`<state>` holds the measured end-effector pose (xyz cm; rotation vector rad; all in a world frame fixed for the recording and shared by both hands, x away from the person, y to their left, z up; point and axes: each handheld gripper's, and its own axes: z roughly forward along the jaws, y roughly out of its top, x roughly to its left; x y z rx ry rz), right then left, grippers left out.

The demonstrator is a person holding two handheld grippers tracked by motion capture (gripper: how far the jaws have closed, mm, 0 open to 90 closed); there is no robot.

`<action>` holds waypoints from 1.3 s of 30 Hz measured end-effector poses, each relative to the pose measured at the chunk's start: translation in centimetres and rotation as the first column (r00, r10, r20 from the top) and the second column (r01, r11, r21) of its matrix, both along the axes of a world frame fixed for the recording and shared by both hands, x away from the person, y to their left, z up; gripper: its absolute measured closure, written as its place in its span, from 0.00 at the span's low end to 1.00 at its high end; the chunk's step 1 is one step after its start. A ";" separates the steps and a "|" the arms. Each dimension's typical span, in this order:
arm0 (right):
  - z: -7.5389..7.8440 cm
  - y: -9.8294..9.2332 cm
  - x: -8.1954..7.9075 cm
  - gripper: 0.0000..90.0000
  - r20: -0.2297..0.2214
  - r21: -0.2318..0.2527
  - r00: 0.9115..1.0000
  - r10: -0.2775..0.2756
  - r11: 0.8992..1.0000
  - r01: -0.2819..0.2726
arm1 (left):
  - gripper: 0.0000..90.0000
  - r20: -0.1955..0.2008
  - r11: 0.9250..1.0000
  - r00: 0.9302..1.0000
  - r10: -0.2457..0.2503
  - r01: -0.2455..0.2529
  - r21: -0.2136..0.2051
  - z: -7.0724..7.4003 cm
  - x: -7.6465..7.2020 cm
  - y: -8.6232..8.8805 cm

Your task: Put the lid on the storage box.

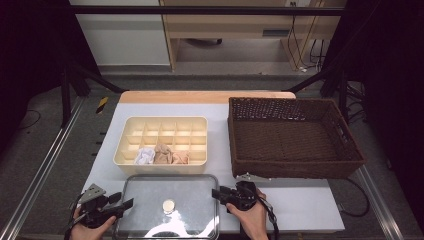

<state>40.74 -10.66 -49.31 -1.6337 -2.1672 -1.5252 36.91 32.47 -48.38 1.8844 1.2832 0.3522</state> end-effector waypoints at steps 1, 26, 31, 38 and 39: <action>0.1 0.0 0.0 0.65 0.003 0.004 1.000 0.000 1.000 0.000 | 0.45 0.001 1.000 1.000 -0.002 0.002 0.001 0.0 0.0 0.0; 2.8 0.2 -2.0 0.62 0.175 0.192 0.982 -0.064 0.981 0.029 | 0.47 0.002 0.996 1.000 0.004 -0.004 -0.084 -0.4 -0.1 1.0; 2.5 0.1 -1.9 0.61 0.138 0.197 0.988 -0.062 0.980 0.034 | 0.47 0.001 0.996 1.000 0.004 -0.004 -0.089 -0.4 -0.1 1.0; 2.9 0.3 -1.7 0.63 0.179 0.230 0.980 -0.086 0.972 0.043 | 0.47 0.002 0.996 1.000 0.006 -0.005 -0.084 -0.4 -0.1 0.9; 2.9 0.3 -1.7 0.63 0.179 0.230 0.980 -0.086 0.972 0.043 | 0.47 0.002 0.996 1.000 0.006 -0.005 -0.084 -0.4 -0.1 0.9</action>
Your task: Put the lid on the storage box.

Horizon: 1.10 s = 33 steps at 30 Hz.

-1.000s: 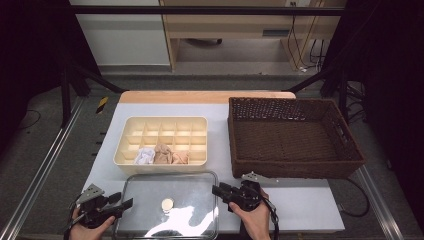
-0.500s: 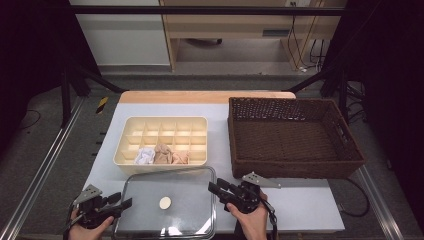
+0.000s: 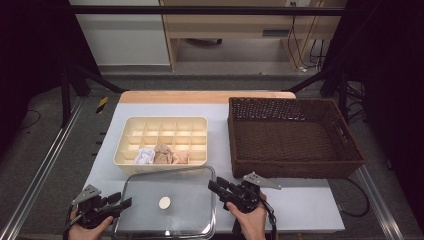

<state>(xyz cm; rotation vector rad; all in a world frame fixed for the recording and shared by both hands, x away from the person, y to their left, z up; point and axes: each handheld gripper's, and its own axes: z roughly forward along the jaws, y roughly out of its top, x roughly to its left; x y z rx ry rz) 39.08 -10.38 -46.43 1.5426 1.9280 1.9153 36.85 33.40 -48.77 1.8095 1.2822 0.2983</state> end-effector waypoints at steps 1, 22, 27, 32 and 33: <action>0.1 0.2 0.0 0.62 0.006 0.000 1.000 -0.007 1.000 0.007 | 0.47 0.000 1.000 1.000 0.000 0.000 0.000 0.0 0.0 0.0; -1.2 -0.2 0.5 0.73 -0.158 -0.205 0.975 0.158 0.960 -0.189 | 0.42 -0.008 1.000 1.000 -0.019 0.019 -0.017 0.1 0.1 0.0; -1.4 -0.2 0.7 0.75 -0.164 -0.232 0.975 0.148 0.955 -0.184 | 0.43 -0.022 0.999 0.999 -0.034 0.033 -0.033 0.2 0.2 0.1; -1.5 -0.3 0.6 0.77 -0.167 -0.222 0.976 0.143 0.959 -0.179 | 0.44 -0.023 0.998 0.998 -0.055 0.055 -0.023 0.7 0.0 -0.5; -1.4 -0.4 0.6 0.77 -0.164 -0.216 0.976 0.144 0.960 -0.178 | 0.45 -0.020 0.999 0.999 -0.051 0.050 -0.020 0.9 -0.2 -0.5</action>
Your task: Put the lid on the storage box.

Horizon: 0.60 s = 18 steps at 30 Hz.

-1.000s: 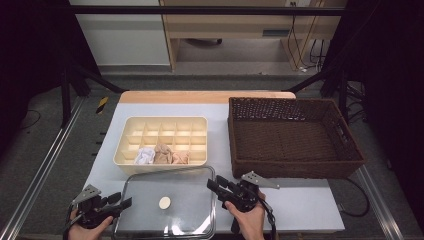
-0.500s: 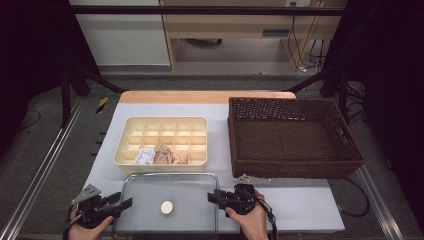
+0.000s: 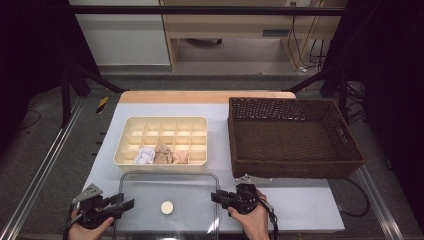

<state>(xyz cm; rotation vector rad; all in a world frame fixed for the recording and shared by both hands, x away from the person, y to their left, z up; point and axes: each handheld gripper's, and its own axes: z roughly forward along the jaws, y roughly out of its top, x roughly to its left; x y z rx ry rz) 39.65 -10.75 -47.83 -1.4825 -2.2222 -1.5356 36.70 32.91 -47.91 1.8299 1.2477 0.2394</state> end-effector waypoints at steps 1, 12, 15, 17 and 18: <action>0.1 0.0 0.0 0.78 0.000 0.005 1.000 0.001 1.000 -0.001 | 0.45 0.003 1.000 1.000 0.004 -0.004 0.001 0.1 -0.1 0.0; 1.3 0.0 -0.4 0.80 0.028 0.018 1.000 -0.004 1.000 0.003 | 0.59 0.037 0.998 0.998 0.059 -0.058 -0.023 1.9 -1.3 0.4; 1.7 -0.1 -0.6 0.81 0.029 0.029 1.000 -0.009 1.000 0.008 | 0.62 0.057 0.997 0.996 0.063 -0.061 -0.040 2.5 -1.5 0.5; 2.1 -0.3 -0.7 0.83 0.015 0.038 1.000 -0.013 0.999 0.013 | 0.64 0.064 0.997 0.996 0.062 -0.060 -0.039 2.9 -1.6 0.5; 2.1 -0.3 -0.7 0.83 0.015 0.038 1.000 -0.013 0.999 0.013 | 0.64 0.064 0.997 0.996 0.062 -0.060 -0.039 2.9 -1.6 0.5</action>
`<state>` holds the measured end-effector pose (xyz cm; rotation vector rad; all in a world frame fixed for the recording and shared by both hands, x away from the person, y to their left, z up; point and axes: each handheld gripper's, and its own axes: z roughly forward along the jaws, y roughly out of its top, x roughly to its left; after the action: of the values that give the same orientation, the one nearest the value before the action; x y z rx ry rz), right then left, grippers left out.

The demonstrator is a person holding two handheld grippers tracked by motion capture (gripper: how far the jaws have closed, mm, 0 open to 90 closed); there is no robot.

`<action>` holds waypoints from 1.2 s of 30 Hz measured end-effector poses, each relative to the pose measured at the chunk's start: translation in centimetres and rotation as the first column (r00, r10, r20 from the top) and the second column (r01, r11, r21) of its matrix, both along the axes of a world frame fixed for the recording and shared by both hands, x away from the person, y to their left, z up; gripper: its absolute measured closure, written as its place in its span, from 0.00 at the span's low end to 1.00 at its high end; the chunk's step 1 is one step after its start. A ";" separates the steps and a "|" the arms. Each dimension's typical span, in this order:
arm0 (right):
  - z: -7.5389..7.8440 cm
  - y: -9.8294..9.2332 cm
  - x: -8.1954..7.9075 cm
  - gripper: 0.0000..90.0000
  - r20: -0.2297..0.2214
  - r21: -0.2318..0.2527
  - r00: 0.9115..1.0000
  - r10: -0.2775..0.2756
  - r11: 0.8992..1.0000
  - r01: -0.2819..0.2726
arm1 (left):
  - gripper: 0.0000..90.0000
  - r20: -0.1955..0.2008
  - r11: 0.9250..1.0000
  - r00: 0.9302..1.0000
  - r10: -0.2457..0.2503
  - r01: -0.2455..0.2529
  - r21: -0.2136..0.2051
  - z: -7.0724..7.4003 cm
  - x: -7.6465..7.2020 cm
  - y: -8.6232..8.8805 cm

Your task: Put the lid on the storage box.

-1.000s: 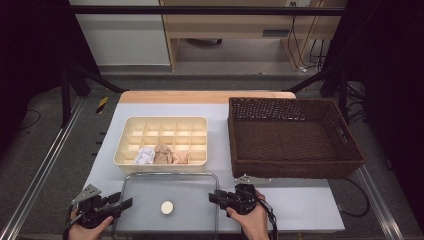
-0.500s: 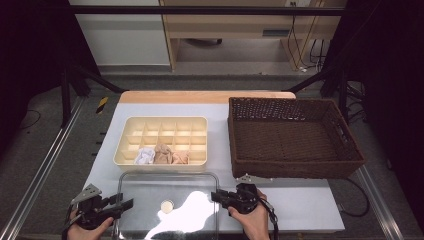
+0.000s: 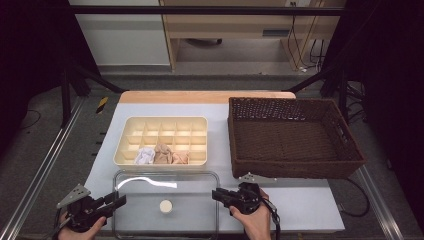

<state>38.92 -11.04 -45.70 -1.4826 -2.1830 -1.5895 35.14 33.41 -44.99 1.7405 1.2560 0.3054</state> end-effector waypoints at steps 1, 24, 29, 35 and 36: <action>0.2 -0.1 -0.1 0.84 -0.007 0.008 1.000 0.000 1.000 0.001 | 0.64 0.008 1.000 1.000 0.000 0.000 0.001 0.2 -0.1 -0.1; 5.7 -0.4 0.8 0.84 0.122 0.036 0.992 -0.037 0.999 0.033 | 0.71 0.133 0.997 0.991 0.005 0.005 -0.071 5.4 0.9 0.4; 7.1 -0.3 1.8 0.84 0.159 0.032 0.986 -0.050 0.998 0.045 | 0.71 0.163 0.996 0.987 0.009 0.005 -0.085 6.7 2.6 0.4; 8.0 0.0 3.4 0.83 0.205 0.020 0.976 -0.070 0.998 0.068 | 0.71 0.179 0.995 0.984 0.024 -0.006 -0.103 6.8 4.4 0.4; 8.1 0.0 3.6 0.83 0.208 0.017 0.975 -0.071 0.997 0.069 | 0.71 0.179 0.995 0.983 0.028 -0.009 -0.102 6.8 4.7 0.4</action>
<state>42.56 -11.01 -37.61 -1.4665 -2.2470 -1.8542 39.88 33.78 -38.17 1.5788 1.1373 0.3949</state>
